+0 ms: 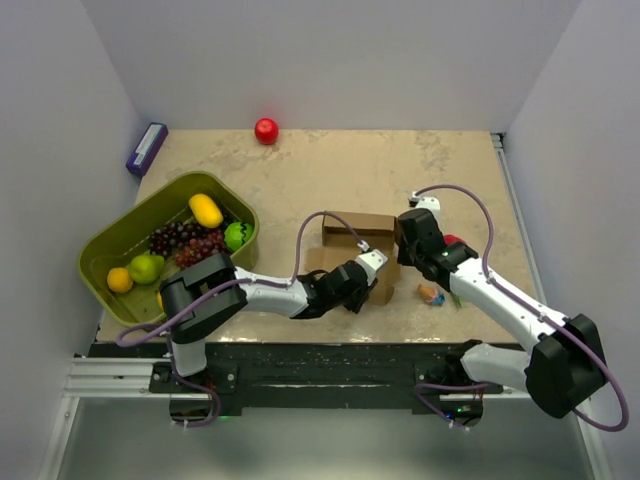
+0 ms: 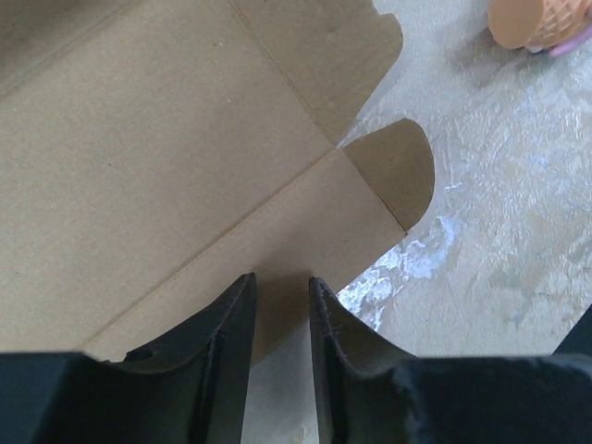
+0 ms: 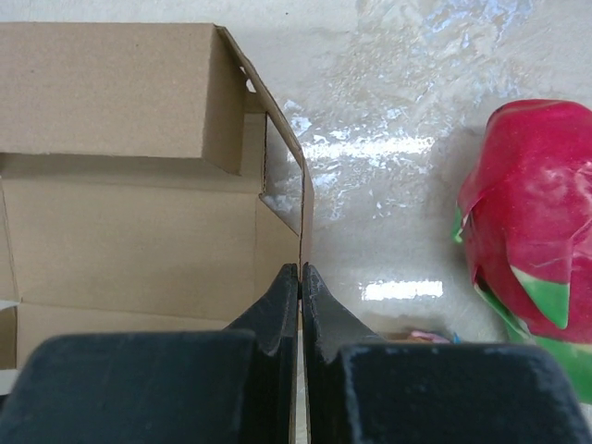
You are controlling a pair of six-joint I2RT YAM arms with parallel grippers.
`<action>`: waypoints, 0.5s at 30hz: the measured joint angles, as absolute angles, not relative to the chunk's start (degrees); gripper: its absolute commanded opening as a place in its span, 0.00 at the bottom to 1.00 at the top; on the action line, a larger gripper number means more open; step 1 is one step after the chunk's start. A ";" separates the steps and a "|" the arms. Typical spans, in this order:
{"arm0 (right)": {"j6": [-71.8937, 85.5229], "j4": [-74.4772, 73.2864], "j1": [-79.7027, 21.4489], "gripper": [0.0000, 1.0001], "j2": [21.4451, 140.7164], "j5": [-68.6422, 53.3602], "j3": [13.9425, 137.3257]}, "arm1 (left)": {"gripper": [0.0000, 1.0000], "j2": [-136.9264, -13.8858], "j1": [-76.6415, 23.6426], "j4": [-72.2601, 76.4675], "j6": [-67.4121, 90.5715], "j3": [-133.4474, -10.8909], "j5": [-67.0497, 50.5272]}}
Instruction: Fold the paper box
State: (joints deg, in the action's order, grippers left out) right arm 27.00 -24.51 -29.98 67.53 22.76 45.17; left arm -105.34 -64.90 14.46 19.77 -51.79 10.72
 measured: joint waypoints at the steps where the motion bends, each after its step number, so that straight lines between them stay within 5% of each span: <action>1: 26.94 -24.21 -29.98 0.00 67.46 22.39 44.82 | 0.36 -105.32 -64.88 13.58 19.70 -52.34 10.48; 15: 26.46 -22.68 -29.98 0.00 67.42 20.34 43.40 | 0.37 -105.43 -64.88 12.84 18.85 -57.67 9.47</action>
State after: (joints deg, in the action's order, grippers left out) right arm 26.46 -22.68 -29.98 67.42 20.34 43.40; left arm -105.43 -64.88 12.84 18.85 -57.67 9.47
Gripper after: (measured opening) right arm 0.015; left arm 0.376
